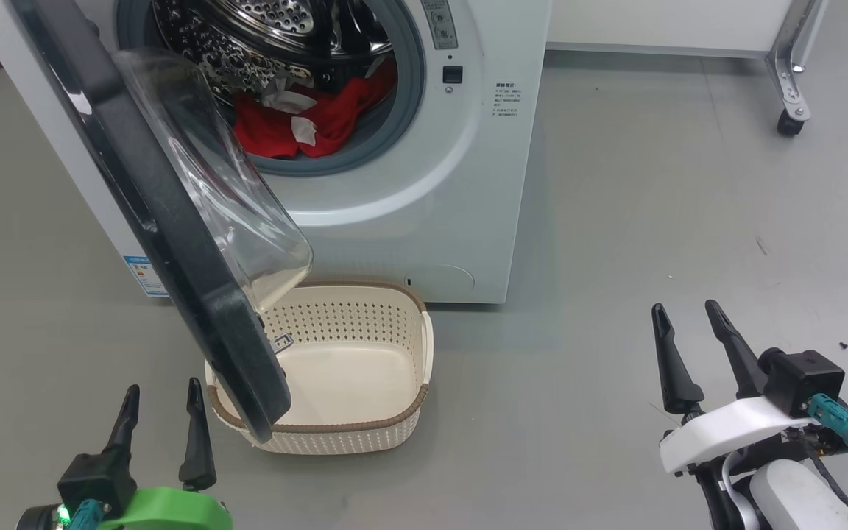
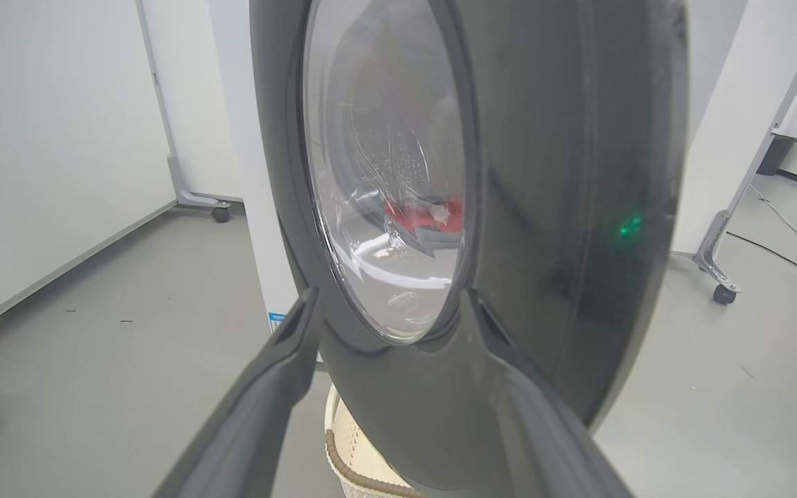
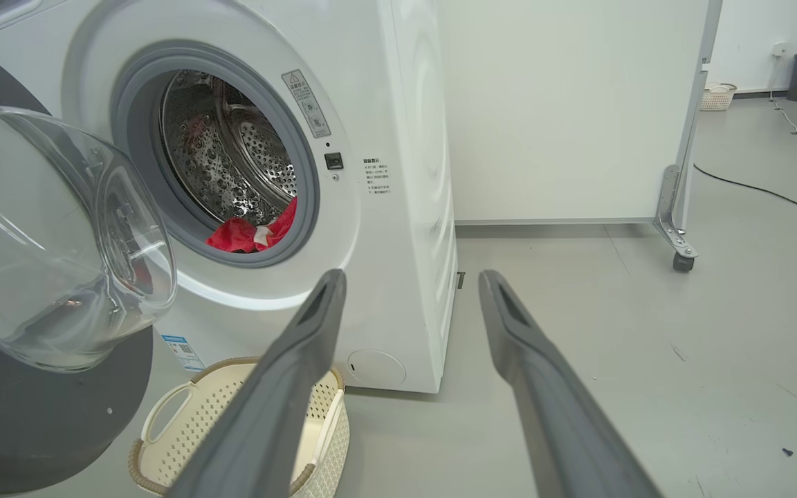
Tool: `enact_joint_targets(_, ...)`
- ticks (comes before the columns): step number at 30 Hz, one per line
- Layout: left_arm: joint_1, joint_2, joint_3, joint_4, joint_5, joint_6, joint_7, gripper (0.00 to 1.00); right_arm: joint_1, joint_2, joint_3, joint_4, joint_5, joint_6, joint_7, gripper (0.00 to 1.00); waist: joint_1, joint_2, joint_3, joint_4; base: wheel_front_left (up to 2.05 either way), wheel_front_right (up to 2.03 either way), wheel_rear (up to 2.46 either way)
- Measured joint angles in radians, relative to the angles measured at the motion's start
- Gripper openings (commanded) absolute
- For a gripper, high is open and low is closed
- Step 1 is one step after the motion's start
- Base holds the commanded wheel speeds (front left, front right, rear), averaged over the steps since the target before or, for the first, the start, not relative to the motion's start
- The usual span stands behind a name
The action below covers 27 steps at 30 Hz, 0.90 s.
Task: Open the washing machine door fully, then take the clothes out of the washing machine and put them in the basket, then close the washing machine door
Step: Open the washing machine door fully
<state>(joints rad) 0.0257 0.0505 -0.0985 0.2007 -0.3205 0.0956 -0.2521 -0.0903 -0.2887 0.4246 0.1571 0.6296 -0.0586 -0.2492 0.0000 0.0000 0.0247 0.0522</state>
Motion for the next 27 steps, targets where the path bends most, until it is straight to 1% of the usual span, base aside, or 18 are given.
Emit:
enact_joint_targets(6, 0.000, 0.000, 0.002, 0.000, 0.001, -0.001, 0.000, 1.00, 0.011, 0.004, -0.012, -0.006, -0.013, 0.013, 0.000, 1.00, 0.0000, 0.0000, 0.003, -0.001, 0.00, 0.00, 0.00)
enact_joint_targets(27, -0.001, -0.002, 0.006, 0.012, 0.005, -0.013, 0.000, 1.00, 0.039, 0.036, -0.053, -0.007, -0.055, 0.040, 0.000, 1.00, 0.0000, 0.0000, 0.004, 0.001, 0.00, 0.00, 0.00)
